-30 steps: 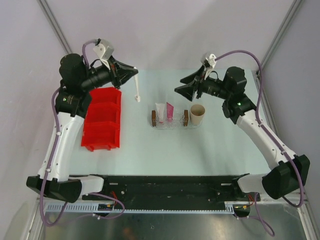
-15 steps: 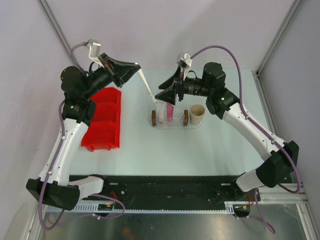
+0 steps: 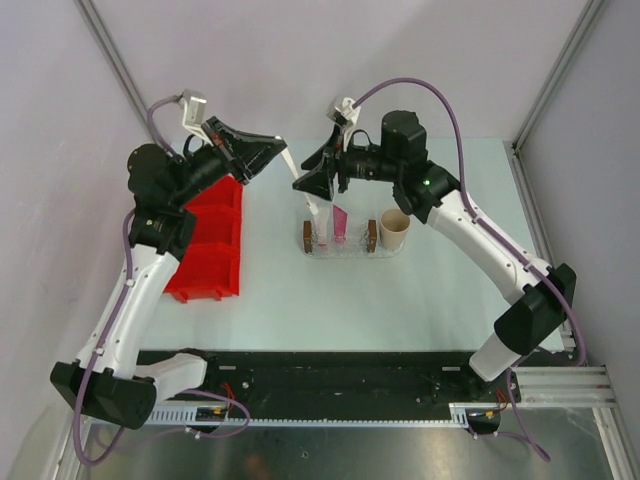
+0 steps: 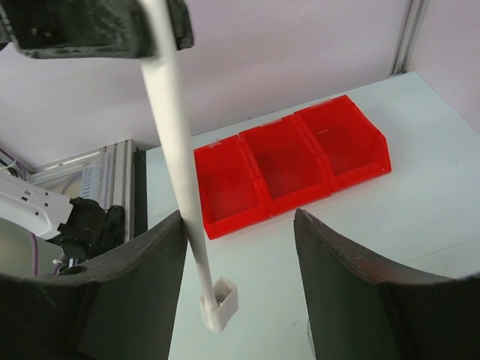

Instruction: Prepare toiletry sets of a toothbrush and toothpaste on the tray

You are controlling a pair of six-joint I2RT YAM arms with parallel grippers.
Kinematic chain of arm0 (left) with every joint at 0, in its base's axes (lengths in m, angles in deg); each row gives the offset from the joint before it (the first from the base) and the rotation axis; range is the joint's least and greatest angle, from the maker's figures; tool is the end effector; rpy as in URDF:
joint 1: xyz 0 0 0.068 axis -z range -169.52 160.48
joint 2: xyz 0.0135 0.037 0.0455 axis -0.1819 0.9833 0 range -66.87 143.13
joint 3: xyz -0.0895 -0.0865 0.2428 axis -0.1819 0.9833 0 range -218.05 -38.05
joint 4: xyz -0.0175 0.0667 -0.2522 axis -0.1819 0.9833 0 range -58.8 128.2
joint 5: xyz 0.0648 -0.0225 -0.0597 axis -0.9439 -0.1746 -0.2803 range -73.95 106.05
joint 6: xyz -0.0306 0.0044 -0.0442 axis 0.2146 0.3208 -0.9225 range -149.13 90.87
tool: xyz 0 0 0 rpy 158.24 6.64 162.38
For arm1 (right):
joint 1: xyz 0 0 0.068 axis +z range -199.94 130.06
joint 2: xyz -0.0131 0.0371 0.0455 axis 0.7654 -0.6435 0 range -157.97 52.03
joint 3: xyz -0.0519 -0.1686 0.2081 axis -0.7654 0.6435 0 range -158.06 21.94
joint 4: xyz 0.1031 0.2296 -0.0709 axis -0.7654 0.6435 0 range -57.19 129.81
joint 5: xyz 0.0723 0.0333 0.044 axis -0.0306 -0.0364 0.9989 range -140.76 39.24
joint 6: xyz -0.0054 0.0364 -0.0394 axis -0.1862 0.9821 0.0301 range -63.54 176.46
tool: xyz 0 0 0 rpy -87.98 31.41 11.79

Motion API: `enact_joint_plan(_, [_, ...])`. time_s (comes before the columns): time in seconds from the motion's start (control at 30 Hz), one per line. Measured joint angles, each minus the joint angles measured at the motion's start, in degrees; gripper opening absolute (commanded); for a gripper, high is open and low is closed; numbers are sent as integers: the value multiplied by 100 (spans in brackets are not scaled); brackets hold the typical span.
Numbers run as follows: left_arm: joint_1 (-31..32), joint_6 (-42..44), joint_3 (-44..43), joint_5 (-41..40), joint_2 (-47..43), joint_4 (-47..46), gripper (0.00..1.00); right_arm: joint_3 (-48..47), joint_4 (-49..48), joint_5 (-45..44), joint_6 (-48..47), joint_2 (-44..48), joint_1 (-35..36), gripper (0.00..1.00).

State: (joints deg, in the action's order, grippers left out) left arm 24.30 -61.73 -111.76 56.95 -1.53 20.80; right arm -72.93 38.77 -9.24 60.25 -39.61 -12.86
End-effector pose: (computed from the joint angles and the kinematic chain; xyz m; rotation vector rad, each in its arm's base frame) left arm 0.2266 -0.0797 0.4810 0.4398 1.3445 -1.1203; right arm 0.2803 0.2415 0.4464 -1.0289 1.3893 1.1189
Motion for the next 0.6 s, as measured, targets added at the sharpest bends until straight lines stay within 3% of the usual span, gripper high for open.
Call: enact_joint_plan(0.6, [227,98,240,-17,-17,-111,0,-234,245,-13,-107,-168,111,52])
